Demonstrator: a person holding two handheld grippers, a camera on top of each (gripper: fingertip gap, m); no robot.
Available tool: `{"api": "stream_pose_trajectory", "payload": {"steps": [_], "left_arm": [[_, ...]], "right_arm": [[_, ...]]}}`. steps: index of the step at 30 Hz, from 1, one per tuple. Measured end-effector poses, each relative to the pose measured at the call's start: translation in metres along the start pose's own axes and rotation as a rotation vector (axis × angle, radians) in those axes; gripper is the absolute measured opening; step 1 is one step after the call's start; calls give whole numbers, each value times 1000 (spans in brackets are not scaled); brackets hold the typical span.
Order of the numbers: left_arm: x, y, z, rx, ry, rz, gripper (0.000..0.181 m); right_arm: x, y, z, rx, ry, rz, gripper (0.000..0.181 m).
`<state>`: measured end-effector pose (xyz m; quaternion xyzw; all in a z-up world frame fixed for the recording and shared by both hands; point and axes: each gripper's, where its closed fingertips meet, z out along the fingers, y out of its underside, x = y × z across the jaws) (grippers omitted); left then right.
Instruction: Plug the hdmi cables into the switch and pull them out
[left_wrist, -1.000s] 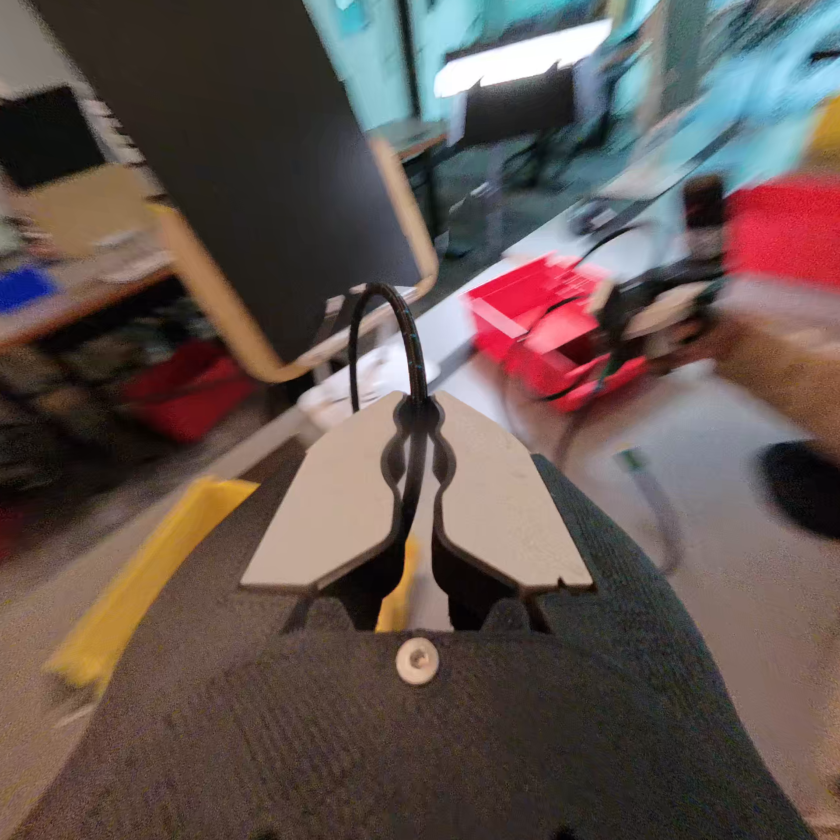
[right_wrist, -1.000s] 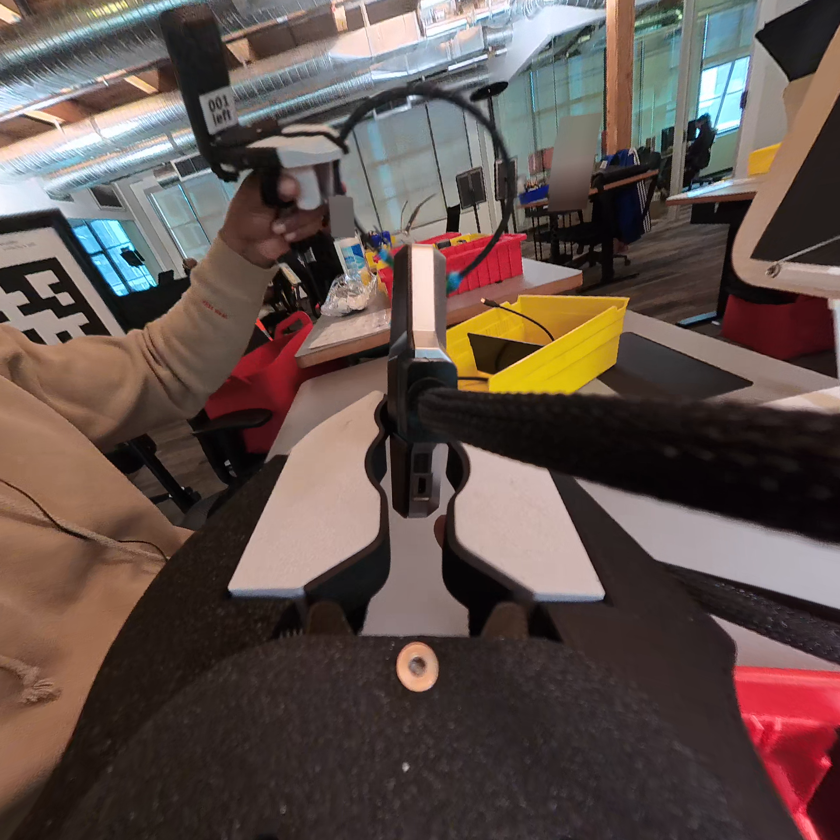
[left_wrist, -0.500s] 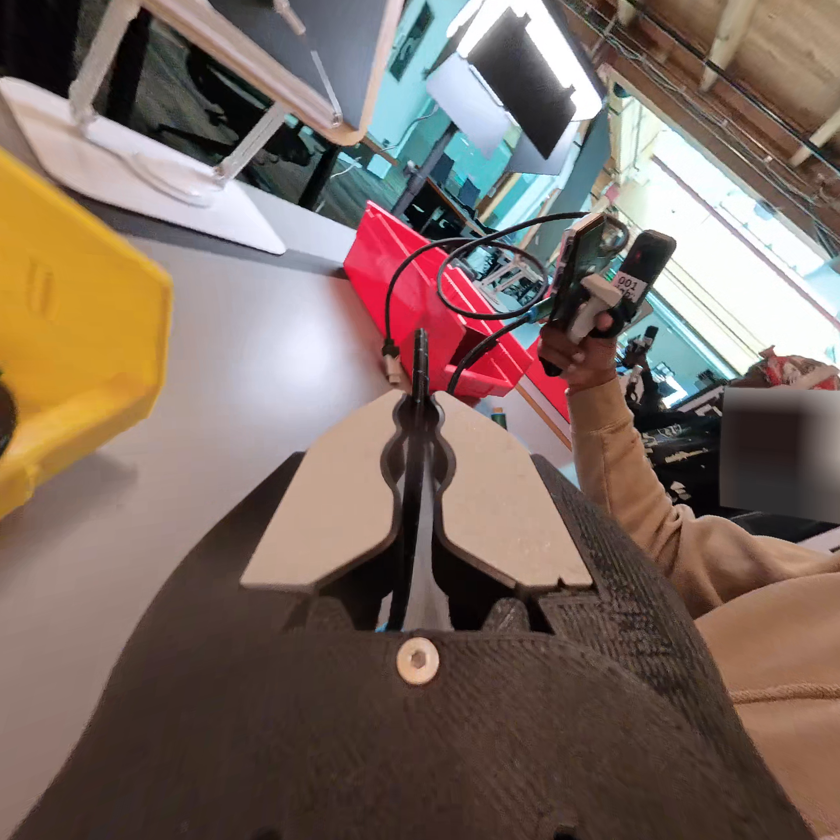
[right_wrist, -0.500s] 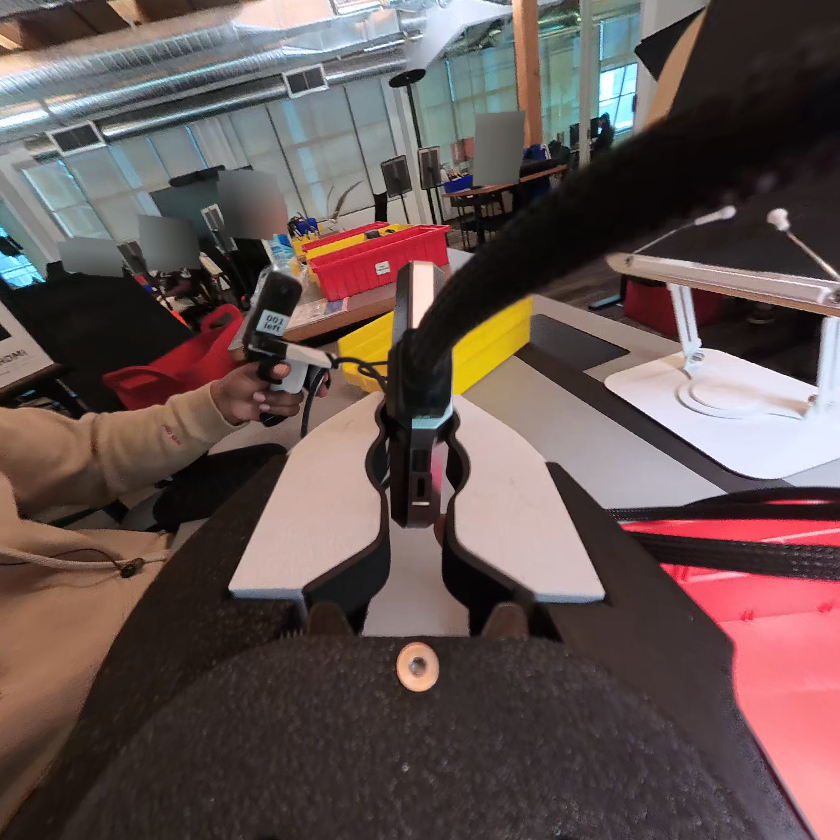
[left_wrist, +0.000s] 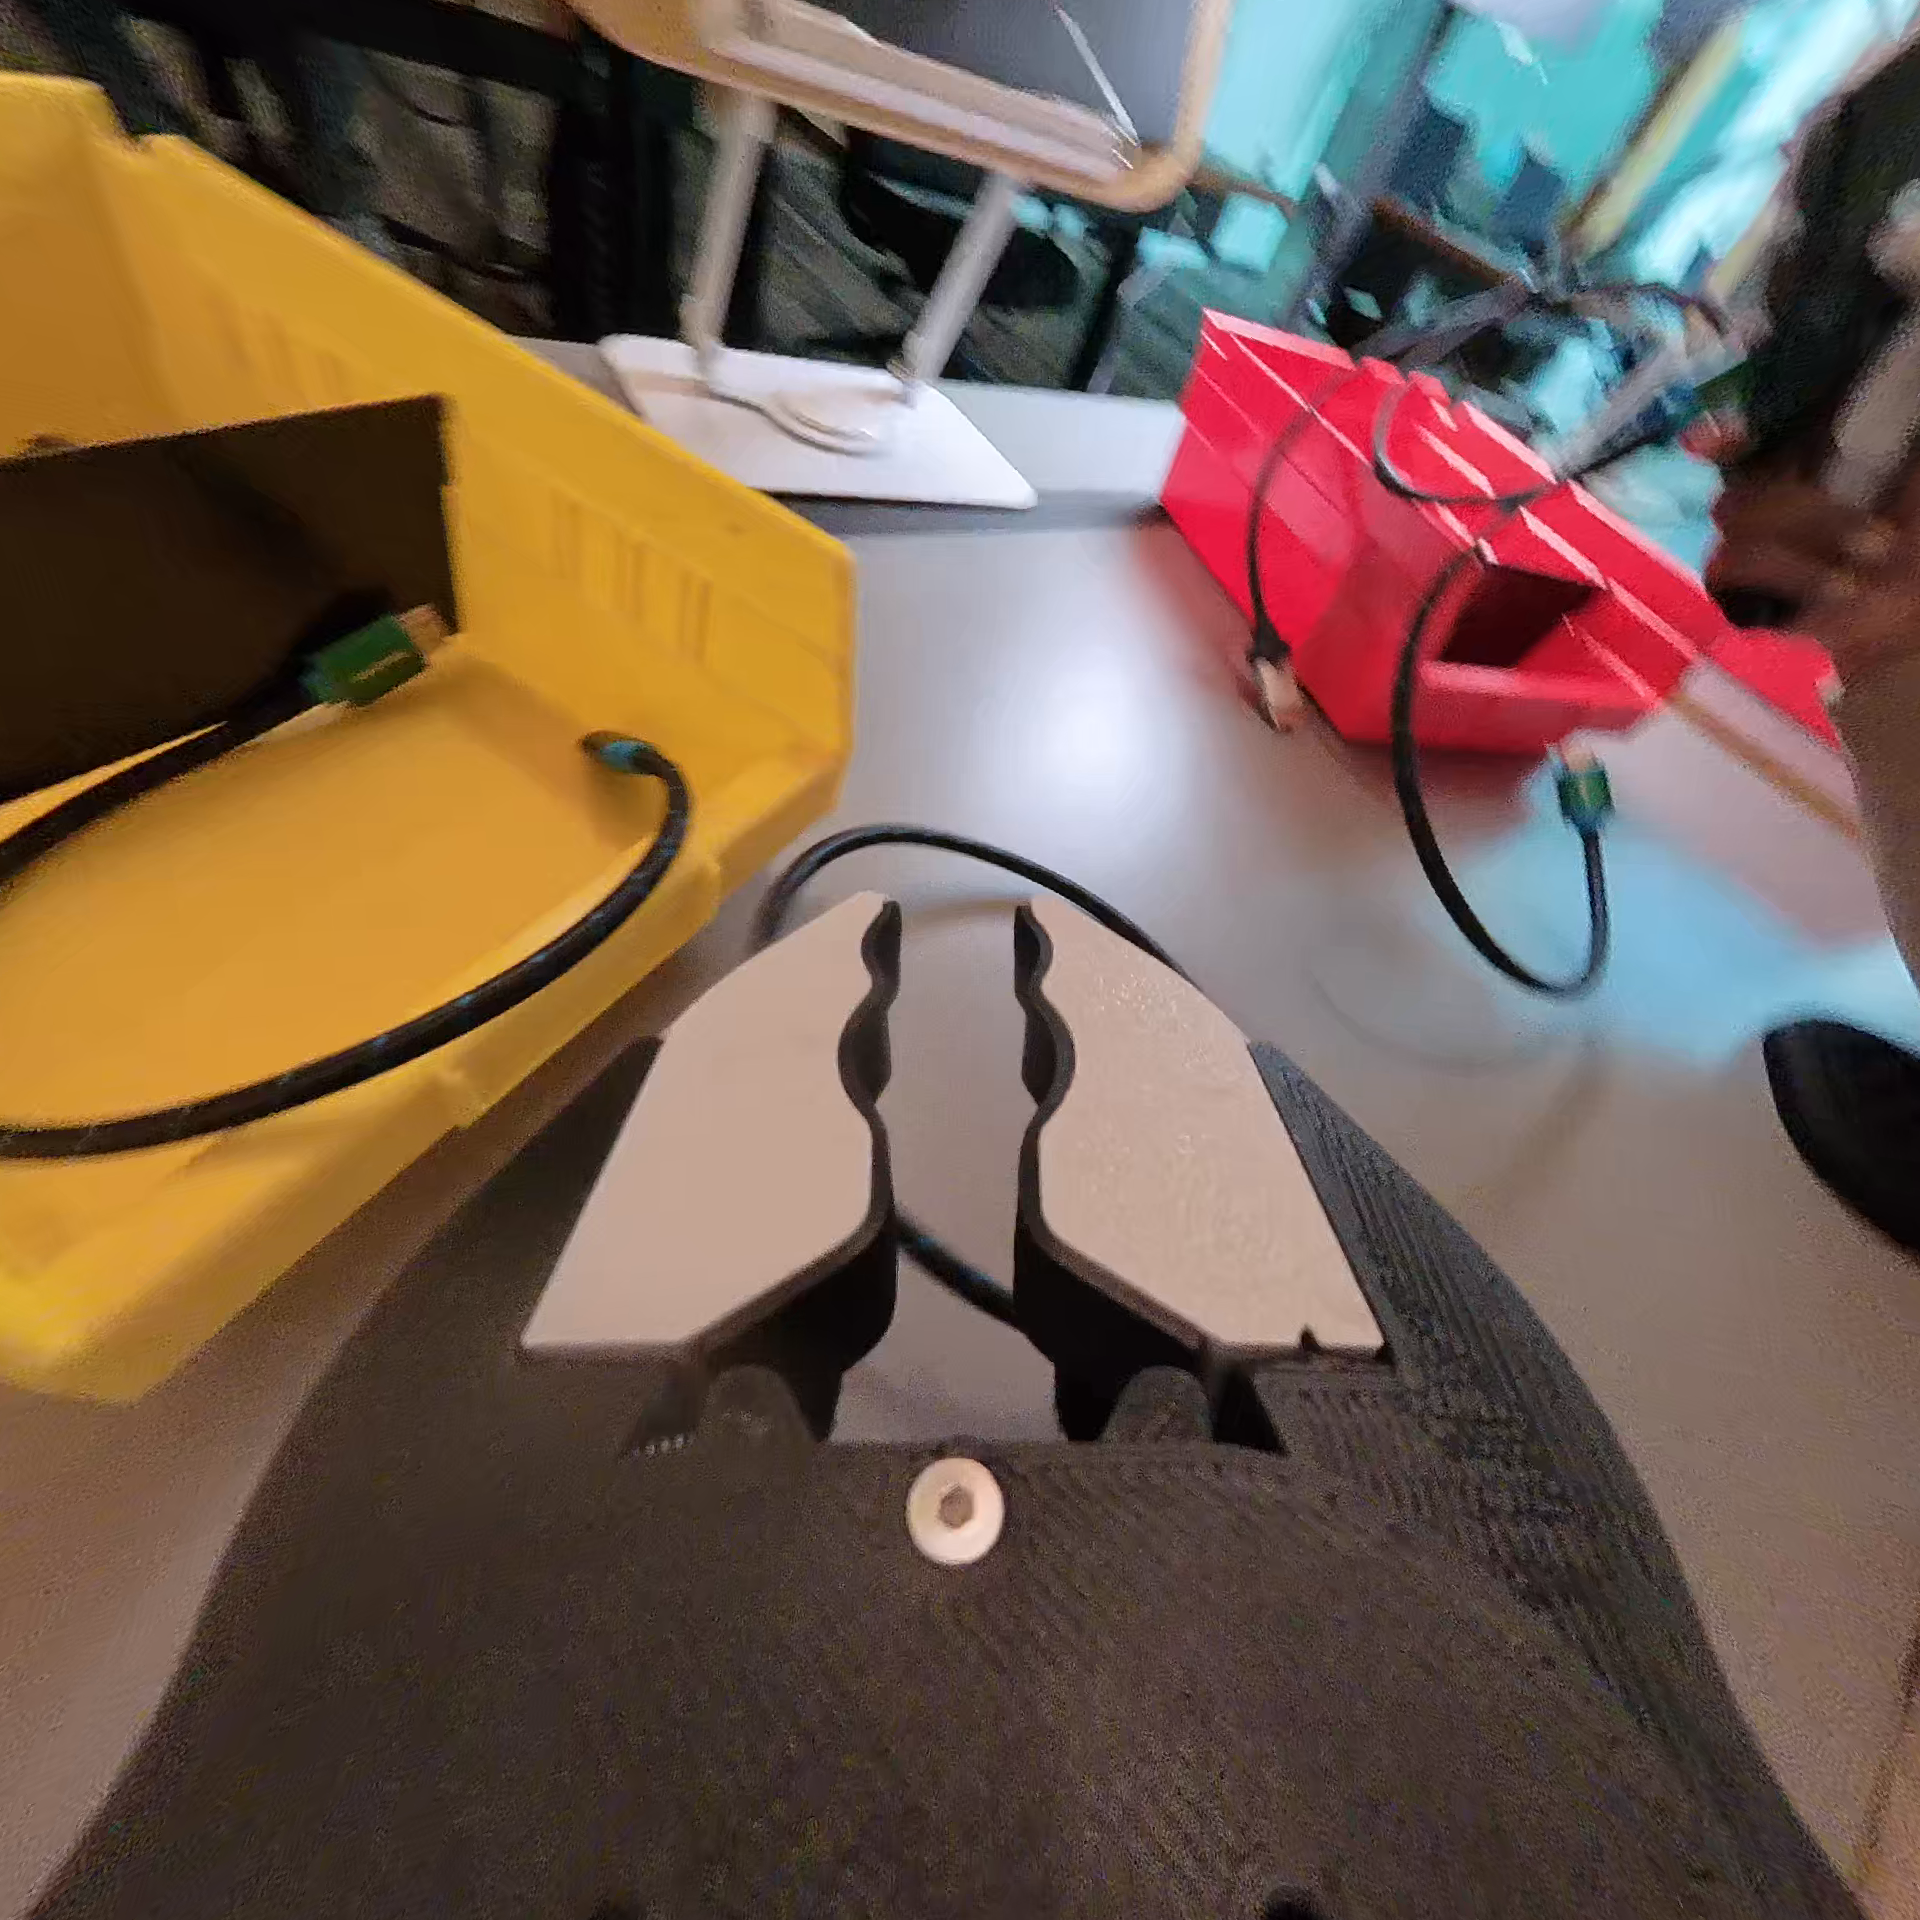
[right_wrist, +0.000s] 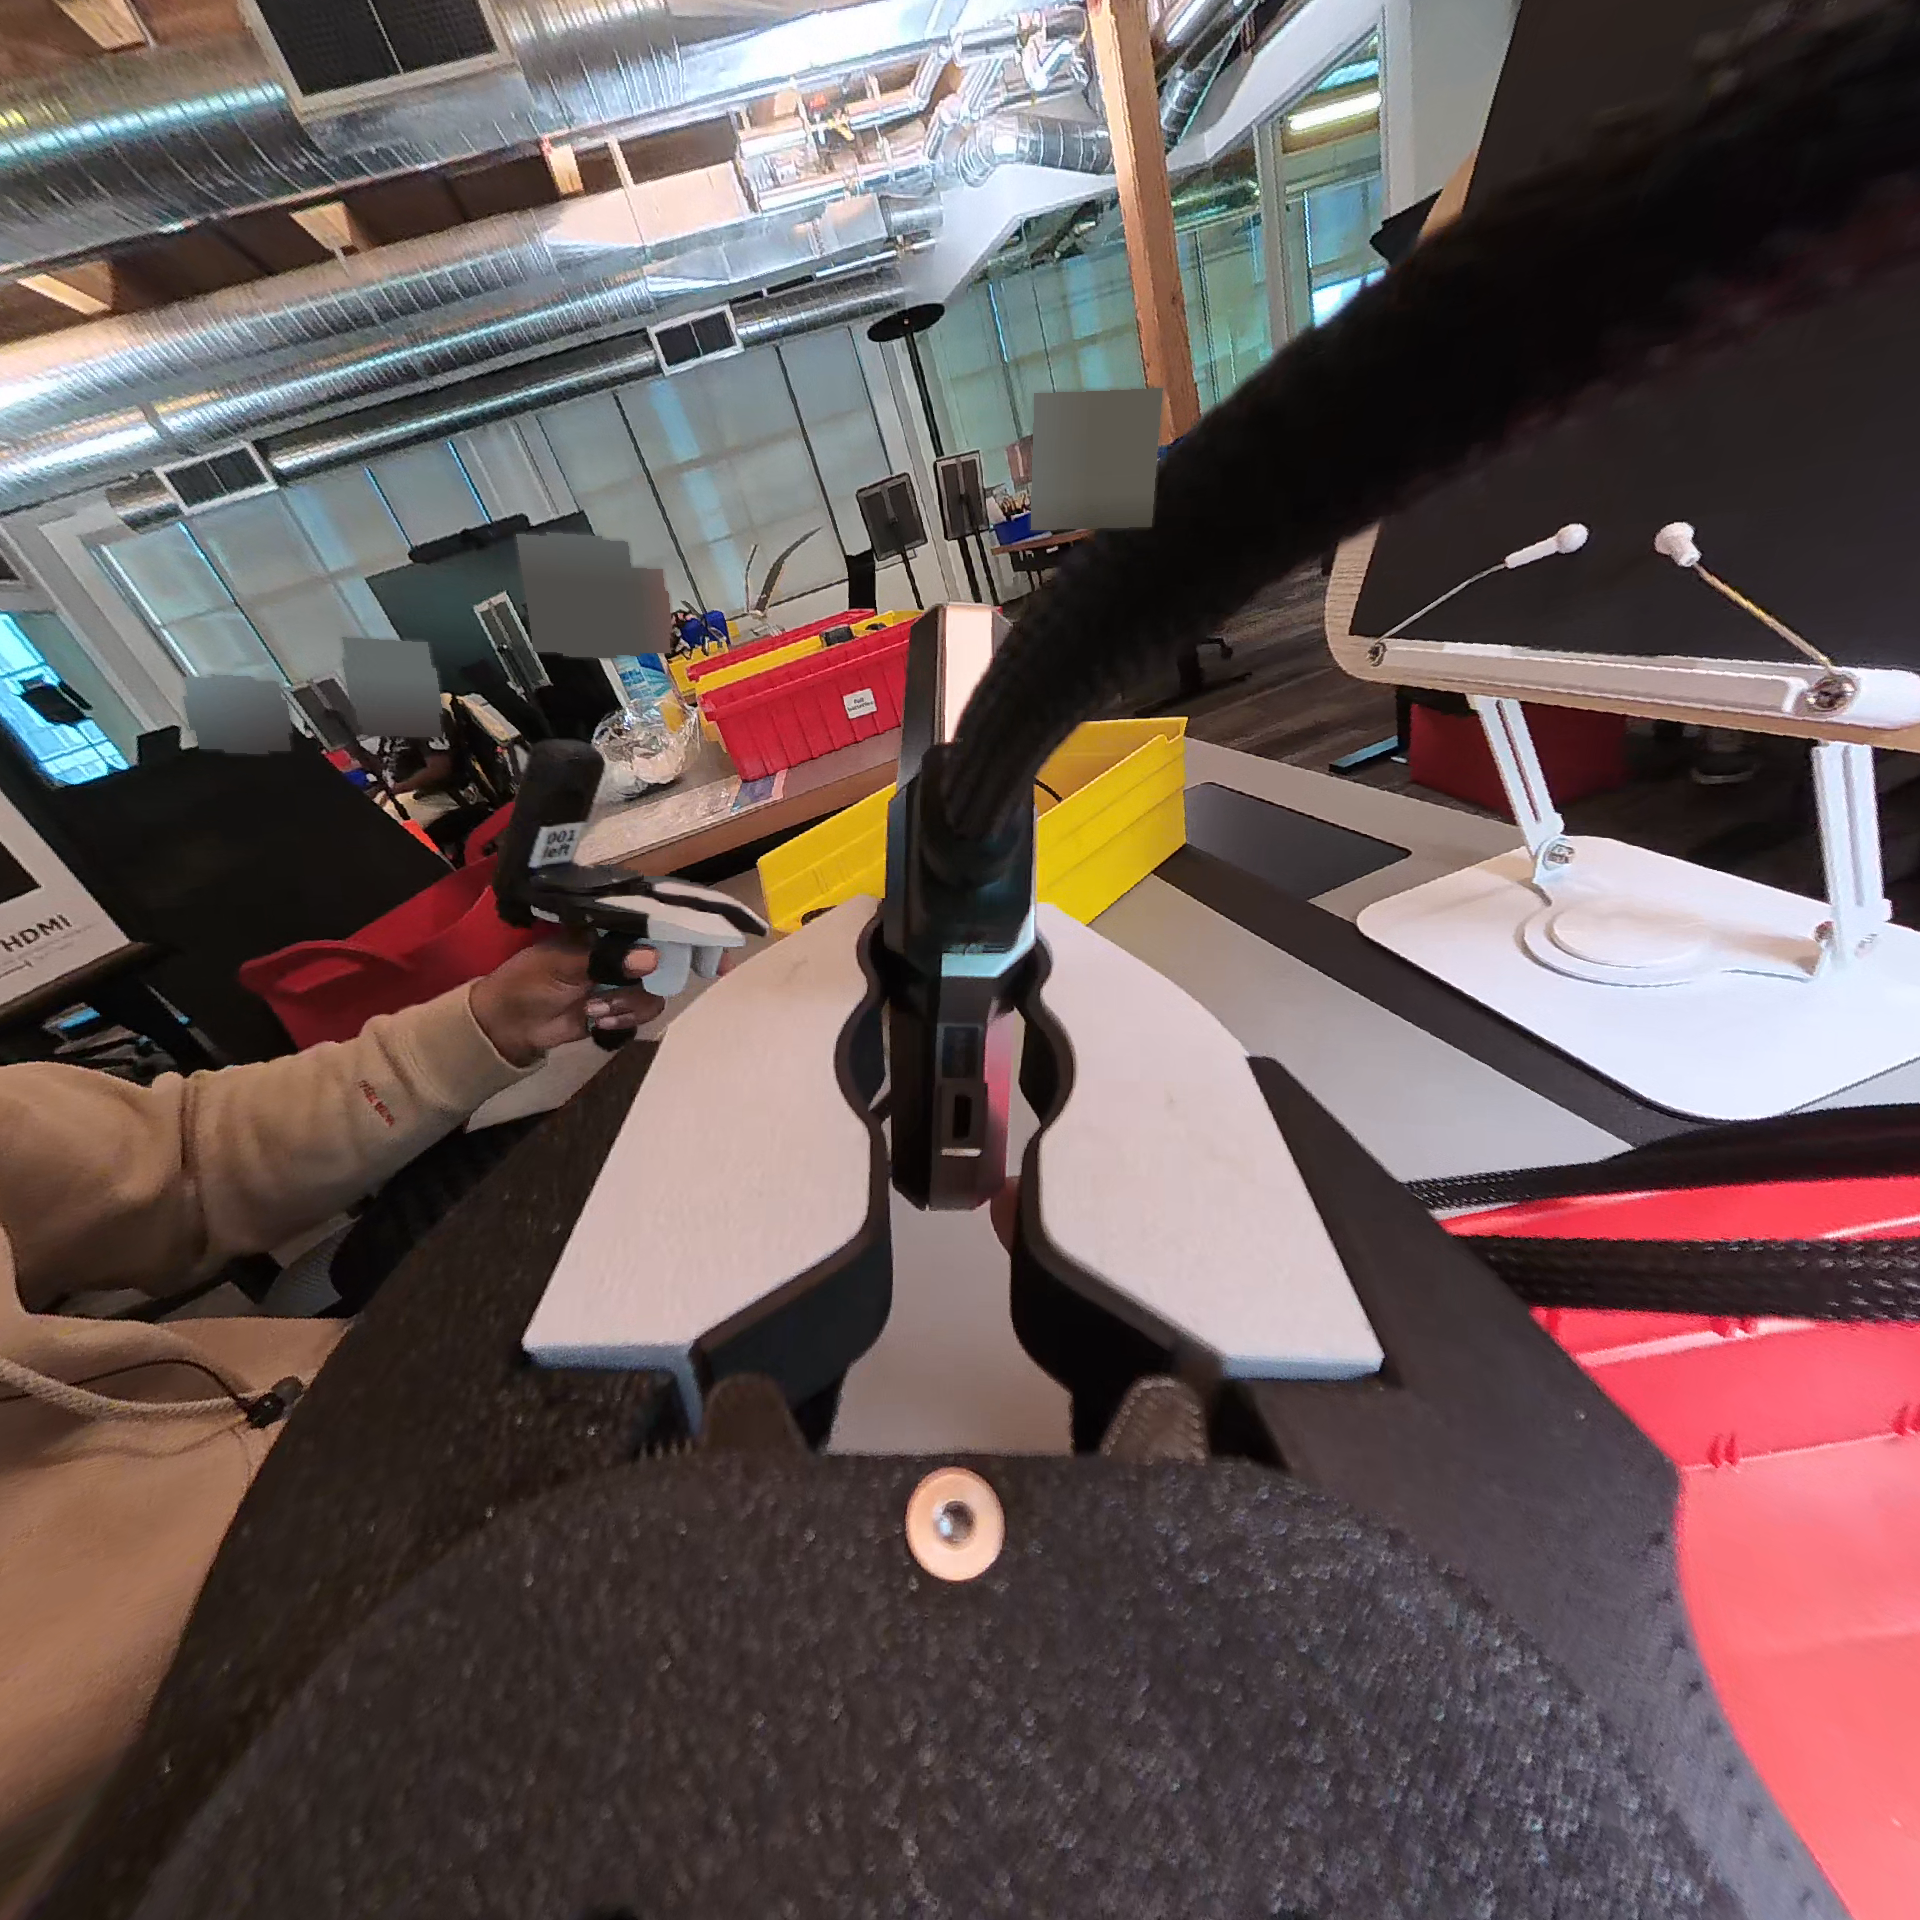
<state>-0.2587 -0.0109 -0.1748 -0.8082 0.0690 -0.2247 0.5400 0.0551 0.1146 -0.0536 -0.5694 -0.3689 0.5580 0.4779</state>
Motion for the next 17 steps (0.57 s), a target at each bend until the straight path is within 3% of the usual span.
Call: {"api": "stream_pose_trajectory", "payload": {"steps": [3,7,11,17], "left_arm": [[32,16,-4,-186,180,156,22],[62,58,-16,-511,367,450,26],[52,99,-30,-847,421,697,31],[21,114,-35,-1073,417,874,38]], "right_arm": [[0,0,1,2,-9,9,22],[-2,1,2,-1,-14,9,21],[-4,2,3,-4,-23,8,22],[-6,6,4,-19,-35,2,22]]}}
